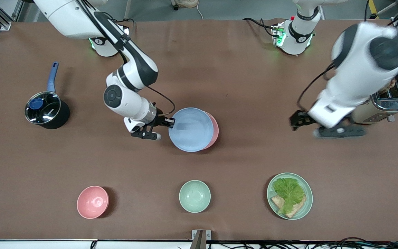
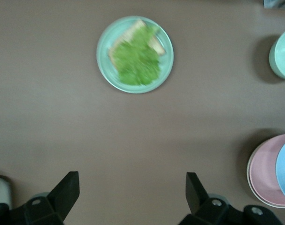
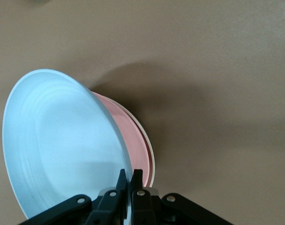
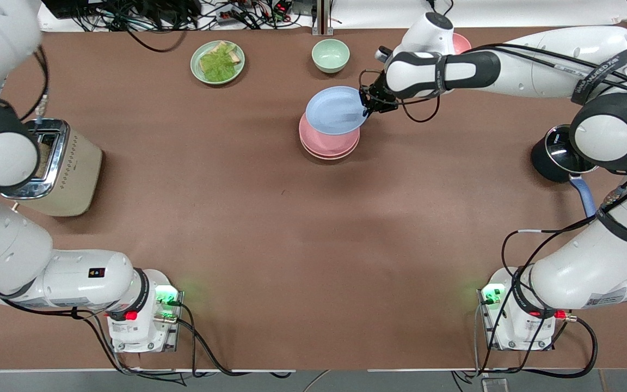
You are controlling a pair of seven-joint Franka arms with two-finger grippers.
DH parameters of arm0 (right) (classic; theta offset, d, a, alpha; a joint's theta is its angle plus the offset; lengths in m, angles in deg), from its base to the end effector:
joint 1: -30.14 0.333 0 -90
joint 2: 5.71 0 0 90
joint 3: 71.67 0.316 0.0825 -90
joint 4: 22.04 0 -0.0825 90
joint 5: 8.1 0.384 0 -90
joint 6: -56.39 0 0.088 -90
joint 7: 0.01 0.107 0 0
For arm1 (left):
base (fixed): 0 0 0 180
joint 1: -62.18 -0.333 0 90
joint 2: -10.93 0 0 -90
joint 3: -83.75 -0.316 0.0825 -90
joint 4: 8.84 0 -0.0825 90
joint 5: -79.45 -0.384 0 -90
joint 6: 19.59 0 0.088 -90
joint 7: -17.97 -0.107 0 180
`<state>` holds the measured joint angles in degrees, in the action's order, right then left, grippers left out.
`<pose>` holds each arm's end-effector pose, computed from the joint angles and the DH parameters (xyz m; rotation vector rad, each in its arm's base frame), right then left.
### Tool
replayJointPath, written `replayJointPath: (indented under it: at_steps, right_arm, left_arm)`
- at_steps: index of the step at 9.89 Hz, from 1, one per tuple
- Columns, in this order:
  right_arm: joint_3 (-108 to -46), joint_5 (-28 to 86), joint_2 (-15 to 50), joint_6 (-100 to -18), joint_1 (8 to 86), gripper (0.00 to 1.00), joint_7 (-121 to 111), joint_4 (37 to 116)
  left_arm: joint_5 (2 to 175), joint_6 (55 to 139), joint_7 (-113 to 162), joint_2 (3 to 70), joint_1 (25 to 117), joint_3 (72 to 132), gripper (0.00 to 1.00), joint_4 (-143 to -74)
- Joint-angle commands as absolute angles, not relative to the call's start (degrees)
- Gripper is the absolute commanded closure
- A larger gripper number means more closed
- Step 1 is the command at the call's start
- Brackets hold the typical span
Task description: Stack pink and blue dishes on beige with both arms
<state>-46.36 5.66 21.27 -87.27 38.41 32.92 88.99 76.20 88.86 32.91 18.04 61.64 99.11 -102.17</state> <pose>0.5393 0.3369 0.2749 -2.7614 0.3196 0.1182 0.5975 -0.1449 0.5568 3.1179 -0.0119 0.2268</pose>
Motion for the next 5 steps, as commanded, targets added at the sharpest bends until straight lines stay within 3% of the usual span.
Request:
replayJointPath:
  at_steps: [1,3,5]
  right_arm:
    - [-46.2,4.6,21.0,-89.6,37.8,0.98,33.8,91.6]
    - [-46.1,4.6,21.4,-96.0,38.5,0.97,33.7,95.2]
    - [-46.0,4.6,21.4,-96.1,39.4,0.96,34.1,95.4]
  left_arm:
    - [79.0,84.2,25.5,10.9,64.8,91.3,0.0,-104.5]
    - [81.0,75.9,23.6,4.6,65.3,86.7,0.0,-105.0]
    - [81.7,74.0,23.6,3.5,65.7,83.7,0.0,-103.5]
